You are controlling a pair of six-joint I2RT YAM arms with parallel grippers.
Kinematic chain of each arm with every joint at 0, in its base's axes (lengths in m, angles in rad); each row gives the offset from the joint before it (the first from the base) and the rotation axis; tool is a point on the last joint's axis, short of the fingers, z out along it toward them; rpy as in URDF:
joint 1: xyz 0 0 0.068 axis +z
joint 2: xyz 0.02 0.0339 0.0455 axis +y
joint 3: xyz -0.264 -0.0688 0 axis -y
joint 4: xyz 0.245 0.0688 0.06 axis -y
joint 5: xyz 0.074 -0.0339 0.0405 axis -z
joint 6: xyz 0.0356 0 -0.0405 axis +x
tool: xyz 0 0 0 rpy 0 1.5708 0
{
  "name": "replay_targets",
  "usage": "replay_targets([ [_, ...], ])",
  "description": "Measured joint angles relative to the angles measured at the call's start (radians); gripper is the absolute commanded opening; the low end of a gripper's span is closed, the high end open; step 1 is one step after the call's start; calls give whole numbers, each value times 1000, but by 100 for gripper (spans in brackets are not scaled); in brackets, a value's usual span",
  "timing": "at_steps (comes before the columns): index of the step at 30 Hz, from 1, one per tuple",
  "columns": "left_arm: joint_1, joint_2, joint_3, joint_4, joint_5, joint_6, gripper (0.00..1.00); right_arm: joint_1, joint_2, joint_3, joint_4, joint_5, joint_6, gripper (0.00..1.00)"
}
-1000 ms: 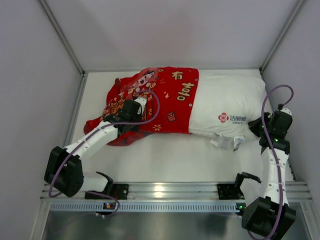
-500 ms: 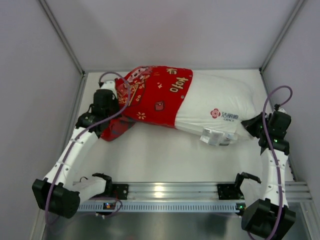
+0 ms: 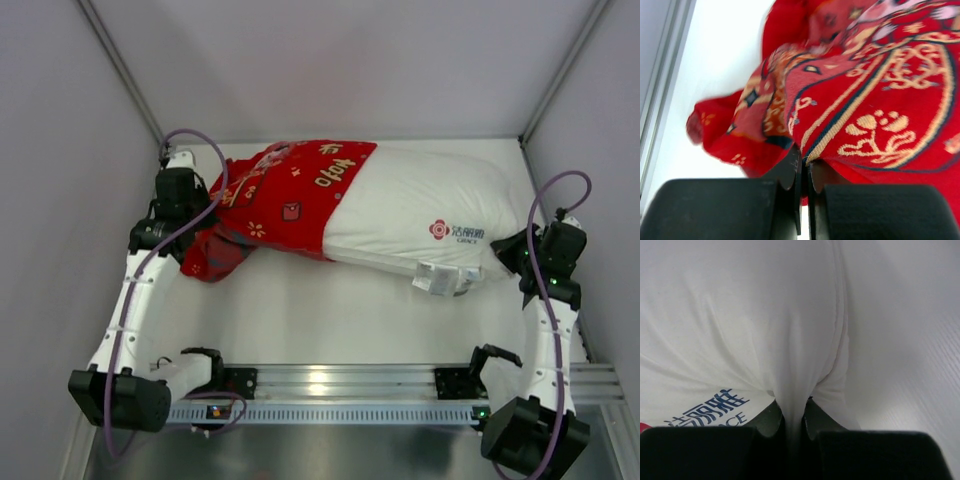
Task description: Remove the pillowcase from the pillow
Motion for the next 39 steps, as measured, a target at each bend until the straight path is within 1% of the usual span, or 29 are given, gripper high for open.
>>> replay_targets([
  [2, 1, -20, -72, 1, -43, -5, 0, 5, 0, 5, -5, 25, -2, 0],
  [4, 1, -43, -112, 1, -82, -17, 0, 7, -1, 11, -12, 47, 0, 0],
  [9, 0, -113, -108, 2, -150, -42, 0, 5, -35, 12, -32, 105, 24, 0],
  [12, 0, -124, -41, -23, -196, -45, 0, -1, -48, 25, -51, 130, 39, 0],
  [16, 1, -98, 107, -58, -241, -27, 0, -10, -35, 79, -84, 163, 54, 0],
  [19, 6, -76, 173, -63, -264, -21, 0, -23, -35, 104, -94, 175, 64, 0],
  [31, 97, 45, 266, -151, -213, -45, 0, -130, 15, 123, -118, 130, 98, 0],
  [36, 198, 59, 300, -180, -150, -85, 0, -174, 45, 132, -138, 119, 110, 0],
  [39, 236, 77, 322, -185, -116, -109, 0, -185, 60, 150, -142, 118, 111, 0],
])
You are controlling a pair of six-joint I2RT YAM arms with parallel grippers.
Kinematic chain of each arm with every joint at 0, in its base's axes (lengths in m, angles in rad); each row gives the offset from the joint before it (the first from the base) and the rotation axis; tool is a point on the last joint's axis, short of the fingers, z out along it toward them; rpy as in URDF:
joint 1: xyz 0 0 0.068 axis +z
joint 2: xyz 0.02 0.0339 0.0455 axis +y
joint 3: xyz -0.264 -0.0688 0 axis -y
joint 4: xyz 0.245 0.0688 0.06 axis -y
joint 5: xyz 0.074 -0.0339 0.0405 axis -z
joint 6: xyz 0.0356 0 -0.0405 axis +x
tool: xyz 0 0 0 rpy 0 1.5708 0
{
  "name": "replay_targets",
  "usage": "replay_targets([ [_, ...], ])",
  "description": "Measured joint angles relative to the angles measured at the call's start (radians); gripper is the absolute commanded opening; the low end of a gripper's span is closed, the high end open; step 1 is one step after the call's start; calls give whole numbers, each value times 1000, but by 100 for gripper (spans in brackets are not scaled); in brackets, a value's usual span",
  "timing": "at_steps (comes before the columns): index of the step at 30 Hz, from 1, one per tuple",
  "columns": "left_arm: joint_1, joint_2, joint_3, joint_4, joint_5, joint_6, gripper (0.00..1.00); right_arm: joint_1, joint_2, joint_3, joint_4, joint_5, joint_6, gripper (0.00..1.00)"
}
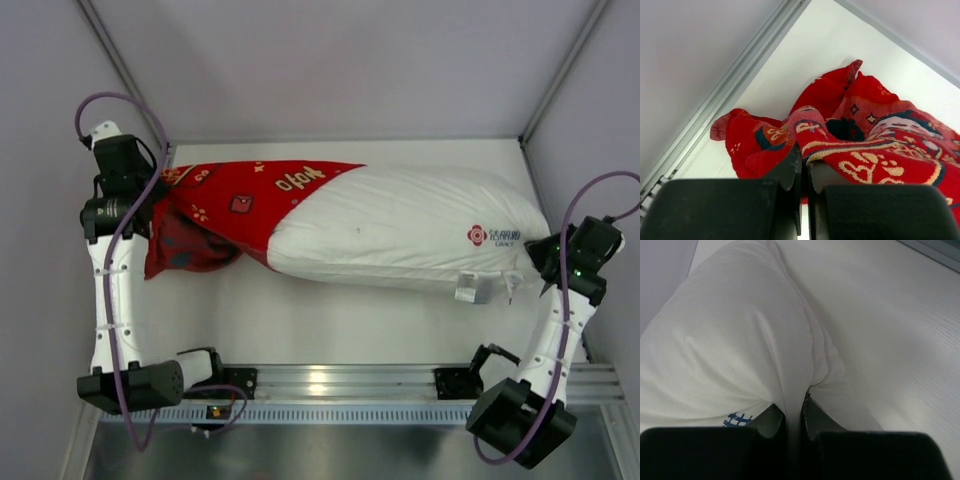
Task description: Remove the pillowcase from the pillow
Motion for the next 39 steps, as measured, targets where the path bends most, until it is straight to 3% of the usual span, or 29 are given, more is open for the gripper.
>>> replay_targets([
  [15, 55, 45, -89, 40, 114, -68, 0, -63, 20, 47, -23, 5, 6, 0],
  [22, 174, 81, -58, 53, 216, -154, 0, -90, 64, 153, -79, 13, 4, 0],
  [31, 189, 103, -37, 87, 281, -173, 0, -118, 66, 158, -83, 42, 3, 0],
  [32, 189, 97, -60, 116, 284, -172, 0, -118, 66, 158, -81, 40, 2, 7],
  [33, 190, 92, -85, 137, 284, -172, 5, -118, 66, 157, -79, 35, 1, 36],
  [34, 192, 87, -108, 151, 284, -171, 19, -119, 67, 157, -77, 30, 7, 58],
  [35, 193, 85, -127, 161, 283, -163, 35, -122, 68, 157, -67, 32, 4, 70],
  [36, 195, 84, -143, 173, 282, -154, 54, -129, 68, 157, -38, 34, 7, 80],
  [39, 190, 80, -158, 212, 286, -143, 64, -144, 65, 157, 21, 33, 5, 89],
])
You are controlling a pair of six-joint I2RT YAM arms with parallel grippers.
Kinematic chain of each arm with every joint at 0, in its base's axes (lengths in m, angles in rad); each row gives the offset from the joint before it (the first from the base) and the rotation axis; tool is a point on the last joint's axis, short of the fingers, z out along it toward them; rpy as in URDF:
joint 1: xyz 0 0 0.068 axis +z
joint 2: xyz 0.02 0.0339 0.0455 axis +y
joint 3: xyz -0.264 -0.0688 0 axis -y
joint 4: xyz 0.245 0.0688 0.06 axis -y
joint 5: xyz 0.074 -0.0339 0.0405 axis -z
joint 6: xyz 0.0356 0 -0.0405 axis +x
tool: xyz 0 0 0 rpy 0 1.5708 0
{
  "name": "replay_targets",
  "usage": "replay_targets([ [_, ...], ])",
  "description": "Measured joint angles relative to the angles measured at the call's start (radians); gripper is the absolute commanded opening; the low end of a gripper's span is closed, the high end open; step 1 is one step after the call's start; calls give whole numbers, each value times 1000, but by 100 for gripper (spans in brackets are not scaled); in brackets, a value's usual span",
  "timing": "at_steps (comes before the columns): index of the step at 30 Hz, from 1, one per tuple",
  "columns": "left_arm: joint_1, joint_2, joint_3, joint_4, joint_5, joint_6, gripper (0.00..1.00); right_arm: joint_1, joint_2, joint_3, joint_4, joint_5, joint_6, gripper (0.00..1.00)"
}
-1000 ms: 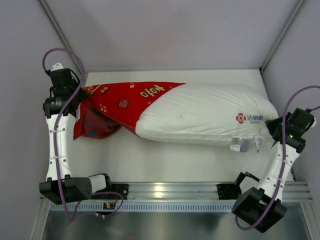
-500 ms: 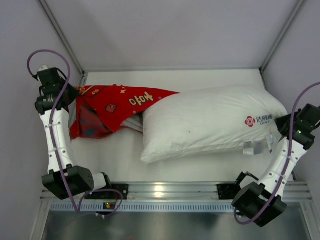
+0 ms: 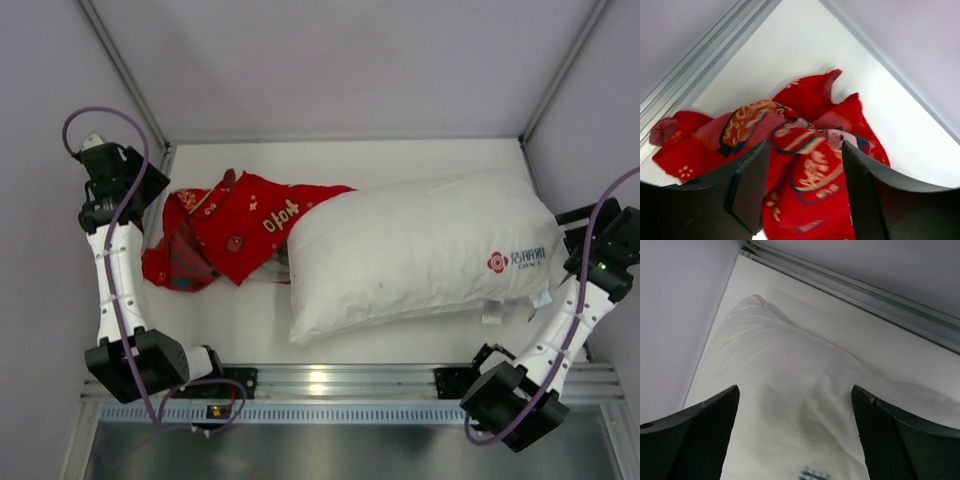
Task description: Remove the pillowcase from the pillow
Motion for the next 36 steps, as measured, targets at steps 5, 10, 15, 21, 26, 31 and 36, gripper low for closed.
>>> replay_targets([
  [5, -64, -48, 0, 49, 34, 41, 67, 3, -41, 2, 39, -41, 6, 90],
  [10, -196, -95, -24, 114, 107, 84, 67, 96, -114, 16, 96, -113, 0, 95],
  [15, -435, -90, -132, 180, 111, 123, 68, 464, -141, 39, 150, -133, -69, 99],
  [21, -529, -16, -239, 214, 138, 150, 72, 1103, 2, 154, 127, 16, -256, 99],
  [26, -603, 7, -325, 311, 134, 193, 76, 1513, 153, 224, 96, 191, -364, 99],
  [31, -663, 35, -352, 387, 159, 232, 77, 1699, 281, 213, 95, 299, -403, 99],
  [36, -726, 77, -296, 417, 92, 296, 77, 1742, 365, 114, 132, 386, -398, 99],
])
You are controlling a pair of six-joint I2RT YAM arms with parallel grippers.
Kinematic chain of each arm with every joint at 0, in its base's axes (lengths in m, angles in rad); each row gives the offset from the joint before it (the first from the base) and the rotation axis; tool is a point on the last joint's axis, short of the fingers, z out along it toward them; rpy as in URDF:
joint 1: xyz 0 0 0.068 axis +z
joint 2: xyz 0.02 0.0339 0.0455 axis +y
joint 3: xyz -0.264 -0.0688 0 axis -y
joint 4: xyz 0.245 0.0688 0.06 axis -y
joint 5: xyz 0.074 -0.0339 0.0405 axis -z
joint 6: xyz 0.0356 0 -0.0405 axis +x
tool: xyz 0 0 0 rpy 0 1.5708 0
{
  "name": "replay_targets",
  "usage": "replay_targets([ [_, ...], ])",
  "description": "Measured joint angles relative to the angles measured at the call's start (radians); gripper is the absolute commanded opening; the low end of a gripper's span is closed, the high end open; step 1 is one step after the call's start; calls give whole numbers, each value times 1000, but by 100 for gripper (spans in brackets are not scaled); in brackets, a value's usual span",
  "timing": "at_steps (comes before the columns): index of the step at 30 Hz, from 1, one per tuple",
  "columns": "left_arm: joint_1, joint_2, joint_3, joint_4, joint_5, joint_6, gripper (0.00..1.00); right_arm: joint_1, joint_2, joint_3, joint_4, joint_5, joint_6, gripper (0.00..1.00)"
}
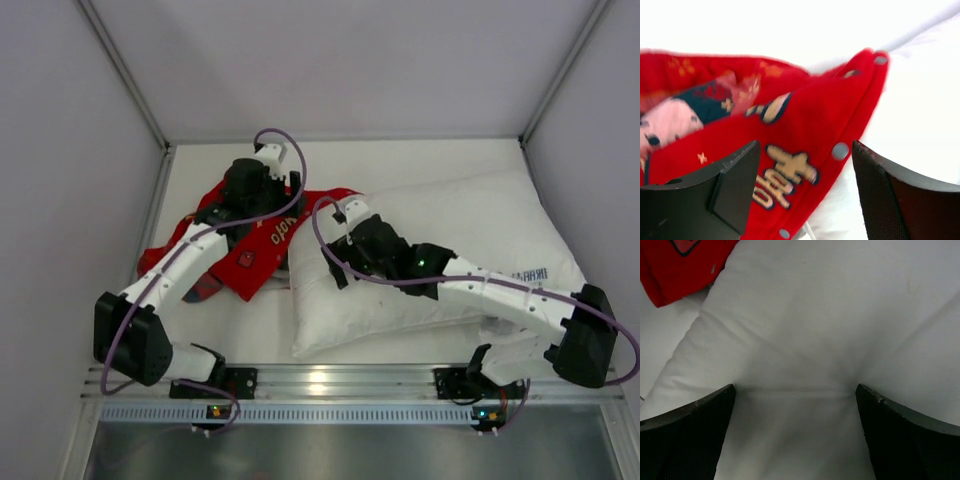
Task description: Remove the pillowcase from the pillow
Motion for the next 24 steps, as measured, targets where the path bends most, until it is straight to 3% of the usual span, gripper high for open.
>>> replay_targets([
  [7, -69, 119, 143, 54, -103, 109, 75, 53, -33, -205, 209, 81, 87, 99],
  [14, -86, 191, 124, 58, -85, 150, 70, 60, -122, -341, 360, 109, 174, 99],
  [18, -106, 208, 105, 55, -28, 167, 33, 61, -167, -406, 419, 119, 224, 99],
  [19, -109, 208, 101, 54, -11, 167, 15, 61, -180, -421, 433, 120, 237, 98],
  [20, -111, 208, 100, 54, 5, 167, 5, 61, -194, -438, 446, 122, 250, 98],
  [21, -111, 208, 100, 54, 12, 168, 0, 61, -206, -453, 456, 123, 262, 98],
  [24, -111, 208, 100, 52, 18, 175, 0, 61, -246, -505, 497, 124, 300, 97],
])
